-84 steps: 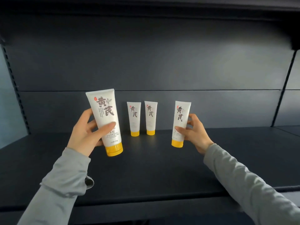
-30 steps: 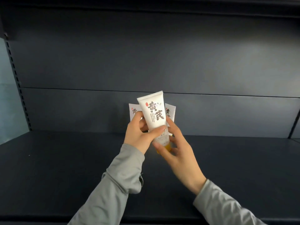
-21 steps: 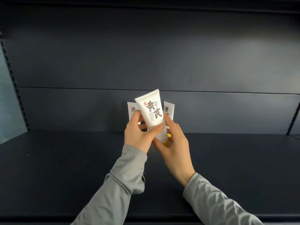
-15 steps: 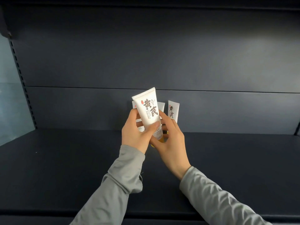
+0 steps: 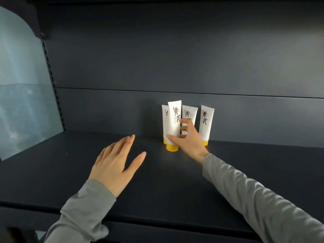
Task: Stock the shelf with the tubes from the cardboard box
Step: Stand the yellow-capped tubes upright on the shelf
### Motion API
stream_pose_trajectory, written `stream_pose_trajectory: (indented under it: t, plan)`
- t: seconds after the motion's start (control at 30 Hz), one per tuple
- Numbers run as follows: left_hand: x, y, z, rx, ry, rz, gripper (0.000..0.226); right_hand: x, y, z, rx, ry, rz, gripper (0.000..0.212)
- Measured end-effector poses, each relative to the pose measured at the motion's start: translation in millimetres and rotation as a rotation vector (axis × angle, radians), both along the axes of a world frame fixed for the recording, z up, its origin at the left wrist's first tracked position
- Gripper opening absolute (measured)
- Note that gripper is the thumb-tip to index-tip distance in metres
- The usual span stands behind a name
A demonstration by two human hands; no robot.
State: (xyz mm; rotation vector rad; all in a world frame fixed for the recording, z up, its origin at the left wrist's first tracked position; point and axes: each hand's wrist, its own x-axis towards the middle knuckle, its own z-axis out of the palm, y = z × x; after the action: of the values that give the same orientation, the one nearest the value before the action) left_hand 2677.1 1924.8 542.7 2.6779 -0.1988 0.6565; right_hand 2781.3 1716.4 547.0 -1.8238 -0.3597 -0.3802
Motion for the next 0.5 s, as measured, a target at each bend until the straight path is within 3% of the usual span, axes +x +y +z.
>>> stream_pose_trajectory:
  t: [0.5]
  plan:
    - [-4,17,-17,0.055,0.092,0.023,0.083,42,22,-36,-0.077,0.039,-0.120,0.055]
